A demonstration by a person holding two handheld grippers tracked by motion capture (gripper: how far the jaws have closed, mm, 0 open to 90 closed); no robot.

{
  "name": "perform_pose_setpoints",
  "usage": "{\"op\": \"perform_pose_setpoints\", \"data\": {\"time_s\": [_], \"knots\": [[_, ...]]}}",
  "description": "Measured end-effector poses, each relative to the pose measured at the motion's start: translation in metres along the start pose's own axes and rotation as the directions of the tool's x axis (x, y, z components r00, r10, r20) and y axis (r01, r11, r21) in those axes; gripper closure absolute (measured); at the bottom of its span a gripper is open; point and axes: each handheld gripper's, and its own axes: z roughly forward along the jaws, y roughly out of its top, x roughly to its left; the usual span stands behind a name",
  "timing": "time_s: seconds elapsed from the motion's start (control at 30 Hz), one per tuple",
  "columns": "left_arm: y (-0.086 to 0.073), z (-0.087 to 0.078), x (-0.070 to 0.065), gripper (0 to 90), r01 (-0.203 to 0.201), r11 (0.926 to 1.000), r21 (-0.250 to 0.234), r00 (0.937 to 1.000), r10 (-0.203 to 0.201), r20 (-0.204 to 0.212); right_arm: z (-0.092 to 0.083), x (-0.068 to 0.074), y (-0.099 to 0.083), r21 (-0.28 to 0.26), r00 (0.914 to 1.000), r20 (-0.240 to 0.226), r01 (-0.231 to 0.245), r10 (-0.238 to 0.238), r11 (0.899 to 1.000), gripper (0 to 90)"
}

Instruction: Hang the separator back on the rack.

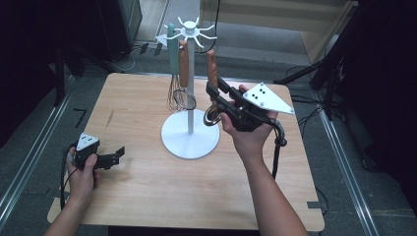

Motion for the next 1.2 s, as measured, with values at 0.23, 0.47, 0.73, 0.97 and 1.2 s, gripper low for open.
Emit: {"op": "perform_pose_setpoints", "data": {"time_s": [0.23, 0.47, 0.73, 0.97, 1.2], "knots": [[0.0, 0.0, 0.0, 0.0, -0.001, 1.0, 0.001, 1.0, 0.001, 0.0, 0.004, 0.003, 0.008, -0.011, 1.0, 0.003, 0.005, -0.005, 1.0, 69.8], [0.0, 0.0, 0.0, 0.0, -0.001, 1.0, 0.001, 1.0, 0.001, 0.001, 0.008, 0.004, 0.011, -0.009, 1.0, 0.0, 0.003, -0.003, 1.0, 69.8], [0.0, 0.0, 0.0, 0.0, 0.0, 1.0, 0.0, 1.0, 0.0, 0.001, 0.013, 0.006, 0.014, 0.004, 0.9999, 0.009, 0.013, -0.013, 1.0, 69.8], [0.0, 0.0, 0.0, 0.0, 0.0, 1.0, 0.002, 1.0, 0.0, 0.001, 0.018, 0.008, 0.013, 0.022, 1.0, 0.005, 0.007, -0.007, 1.0, 69.8], [0.0, 0.0, 0.0, 0.0, -0.003, 1.0, 0.003, 1.0, 0.003, 0.002, 0.023, 0.007, 0.015, 0.047, 1.0, 0.009, 0.0, -0.001, 0.999, 69.8]]}}
